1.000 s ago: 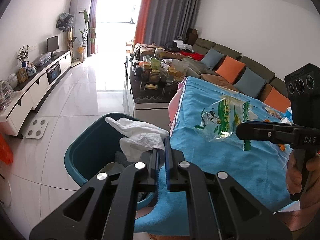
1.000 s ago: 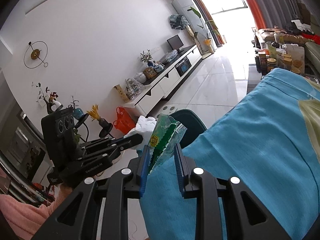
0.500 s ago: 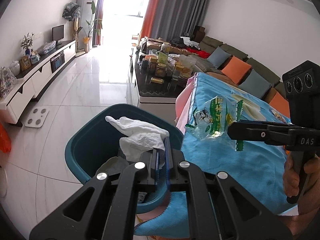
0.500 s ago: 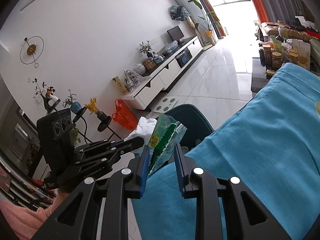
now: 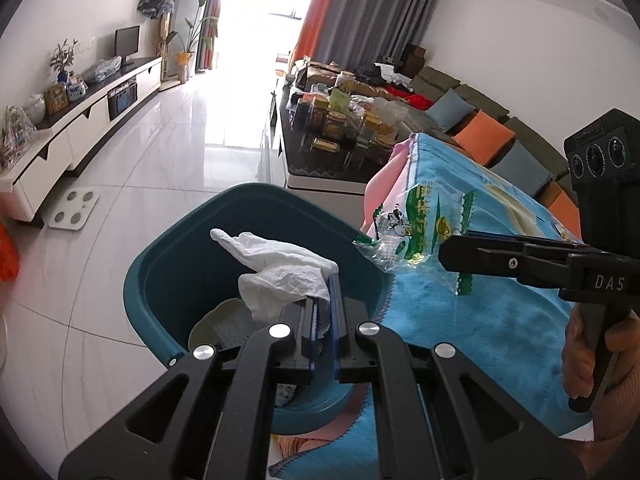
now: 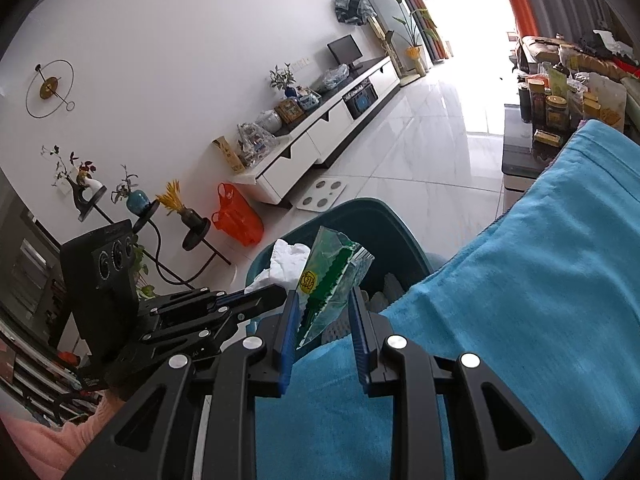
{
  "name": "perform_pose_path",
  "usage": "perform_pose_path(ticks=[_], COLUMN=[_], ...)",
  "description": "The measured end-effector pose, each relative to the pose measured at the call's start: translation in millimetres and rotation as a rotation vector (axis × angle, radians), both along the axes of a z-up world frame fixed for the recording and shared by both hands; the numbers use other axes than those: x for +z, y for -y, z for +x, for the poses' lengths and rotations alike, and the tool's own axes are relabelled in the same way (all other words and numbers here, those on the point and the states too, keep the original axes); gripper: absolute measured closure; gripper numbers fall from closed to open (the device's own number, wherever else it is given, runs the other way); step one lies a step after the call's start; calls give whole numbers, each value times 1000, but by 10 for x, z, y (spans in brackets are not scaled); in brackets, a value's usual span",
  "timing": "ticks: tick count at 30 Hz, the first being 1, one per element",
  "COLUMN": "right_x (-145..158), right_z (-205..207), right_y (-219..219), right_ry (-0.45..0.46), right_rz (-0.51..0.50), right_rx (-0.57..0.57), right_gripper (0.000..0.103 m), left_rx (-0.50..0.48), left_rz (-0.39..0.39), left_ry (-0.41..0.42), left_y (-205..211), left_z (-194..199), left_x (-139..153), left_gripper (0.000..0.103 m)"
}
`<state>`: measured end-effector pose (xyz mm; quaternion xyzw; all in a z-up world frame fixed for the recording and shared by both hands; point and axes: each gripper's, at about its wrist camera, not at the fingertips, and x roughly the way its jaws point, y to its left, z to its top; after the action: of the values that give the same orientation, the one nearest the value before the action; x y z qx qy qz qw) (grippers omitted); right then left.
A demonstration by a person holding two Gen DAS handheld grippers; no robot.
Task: Collect trash
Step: 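Carry the tissue and green wrapper over the teal bin with both tools, then open both tools to drop the tissue and wrapper into the bin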
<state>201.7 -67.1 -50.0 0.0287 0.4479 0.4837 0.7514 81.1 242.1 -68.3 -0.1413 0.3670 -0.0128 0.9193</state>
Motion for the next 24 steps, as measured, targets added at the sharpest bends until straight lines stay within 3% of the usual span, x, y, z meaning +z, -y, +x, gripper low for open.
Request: perform_pose_path(ticks=[24], right_x=[-221], right_z=[181], right_y=[-367], right_ry=[-56], right_rz=[-90], right_rx=[-41], right_gripper=[78], left_rx=[42], left_rz=[-27], left_ry=[-69], left_y=[-57], left_z=[199], left_x=[-298], left_gripper=[97])
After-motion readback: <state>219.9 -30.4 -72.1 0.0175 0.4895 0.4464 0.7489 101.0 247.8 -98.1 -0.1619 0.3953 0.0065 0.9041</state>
